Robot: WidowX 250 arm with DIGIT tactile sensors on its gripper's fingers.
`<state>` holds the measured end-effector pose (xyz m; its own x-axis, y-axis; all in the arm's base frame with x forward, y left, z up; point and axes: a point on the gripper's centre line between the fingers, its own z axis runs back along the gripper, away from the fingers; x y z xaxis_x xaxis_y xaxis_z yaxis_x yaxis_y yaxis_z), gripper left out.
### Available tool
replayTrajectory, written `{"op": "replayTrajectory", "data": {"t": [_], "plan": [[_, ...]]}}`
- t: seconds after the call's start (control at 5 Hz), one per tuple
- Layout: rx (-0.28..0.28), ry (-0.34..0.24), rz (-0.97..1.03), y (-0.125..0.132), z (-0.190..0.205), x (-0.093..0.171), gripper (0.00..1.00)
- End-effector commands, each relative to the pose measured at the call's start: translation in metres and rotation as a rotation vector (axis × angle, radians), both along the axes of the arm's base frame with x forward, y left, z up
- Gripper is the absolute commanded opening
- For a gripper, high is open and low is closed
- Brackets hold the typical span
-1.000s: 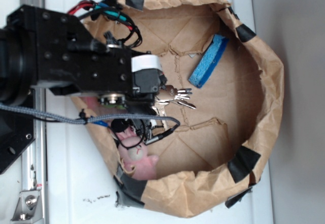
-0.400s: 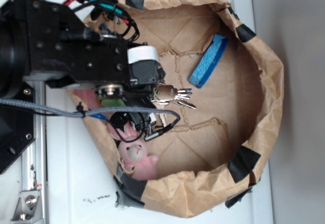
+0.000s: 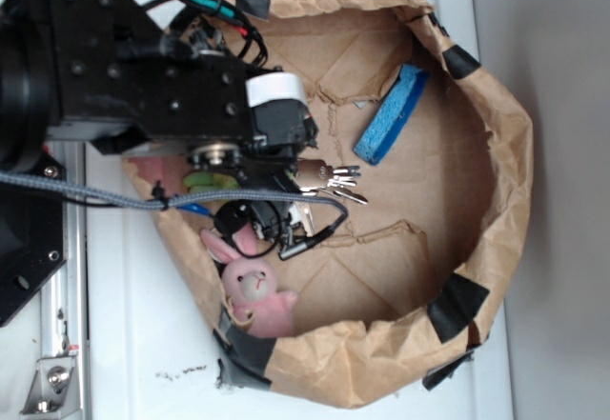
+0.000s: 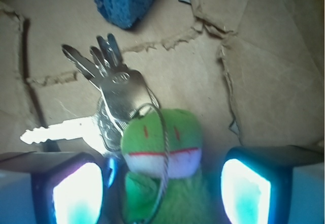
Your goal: Grab the silver keys.
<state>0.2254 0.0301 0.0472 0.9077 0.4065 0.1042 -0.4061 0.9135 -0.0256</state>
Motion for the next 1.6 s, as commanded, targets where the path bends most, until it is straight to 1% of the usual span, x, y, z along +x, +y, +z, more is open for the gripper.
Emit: {"op": "replayTrajectory", "data": {"t": [0.0,0.2,1.2,1.4], "plan": [[0.013,-0.064,0.033,0.0172,0.0169,0.0096,1.0],[0.007,-0.065,0.048,0.0182,0.0154,0.01,0.0],[0.016,-0.064,0.052,0.0177,0.0129,0.0089,0.0],[0.031,-0.064,0.051,0.0158,0.0108,0.0083,0.0]]}}
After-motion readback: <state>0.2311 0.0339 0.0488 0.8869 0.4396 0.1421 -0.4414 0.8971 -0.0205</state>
